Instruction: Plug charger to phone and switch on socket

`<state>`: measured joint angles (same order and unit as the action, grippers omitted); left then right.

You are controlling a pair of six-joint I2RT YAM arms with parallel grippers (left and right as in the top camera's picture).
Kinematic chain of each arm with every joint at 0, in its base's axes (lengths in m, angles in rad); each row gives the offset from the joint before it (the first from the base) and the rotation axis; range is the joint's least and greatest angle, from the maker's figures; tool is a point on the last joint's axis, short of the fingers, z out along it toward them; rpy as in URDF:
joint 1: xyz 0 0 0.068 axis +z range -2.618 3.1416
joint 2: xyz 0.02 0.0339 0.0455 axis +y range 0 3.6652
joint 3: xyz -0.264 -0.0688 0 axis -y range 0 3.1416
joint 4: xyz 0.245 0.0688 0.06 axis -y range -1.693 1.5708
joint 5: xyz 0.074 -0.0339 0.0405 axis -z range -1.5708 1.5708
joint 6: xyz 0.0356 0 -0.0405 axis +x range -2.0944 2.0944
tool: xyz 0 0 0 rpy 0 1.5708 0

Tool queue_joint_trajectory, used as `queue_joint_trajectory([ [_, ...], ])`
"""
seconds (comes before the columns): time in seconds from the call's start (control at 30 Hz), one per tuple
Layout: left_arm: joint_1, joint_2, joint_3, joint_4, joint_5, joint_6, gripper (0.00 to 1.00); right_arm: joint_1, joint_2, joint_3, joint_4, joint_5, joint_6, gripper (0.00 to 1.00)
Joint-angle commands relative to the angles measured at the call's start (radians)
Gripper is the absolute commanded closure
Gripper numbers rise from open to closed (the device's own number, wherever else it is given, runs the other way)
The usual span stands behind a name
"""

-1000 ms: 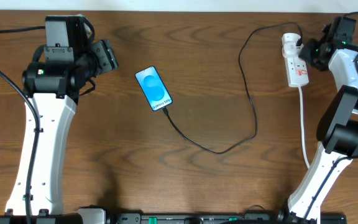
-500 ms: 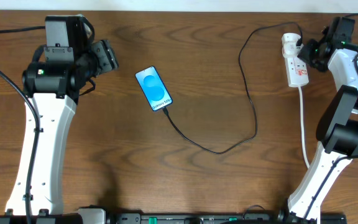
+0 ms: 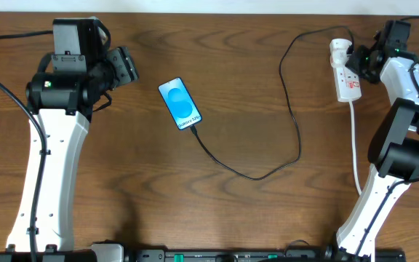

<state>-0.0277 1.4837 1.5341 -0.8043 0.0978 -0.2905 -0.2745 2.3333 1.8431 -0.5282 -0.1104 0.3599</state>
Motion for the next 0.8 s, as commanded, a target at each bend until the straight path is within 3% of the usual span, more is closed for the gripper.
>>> queue_joint_trajectory([
  [0.0, 0.005, 0.009, 0.003, -0.002, -0.013, 0.009, 0.27, 0.014, 0.026, 0.019, 0.002, -0.013, 0.014, 0.99],
  [0.77, 0.005, 0.009, 0.003, -0.002, -0.013, 0.009, 0.27, 0.035, 0.026, 0.019, 0.001, -0.077, 0.048, 0.99],
])
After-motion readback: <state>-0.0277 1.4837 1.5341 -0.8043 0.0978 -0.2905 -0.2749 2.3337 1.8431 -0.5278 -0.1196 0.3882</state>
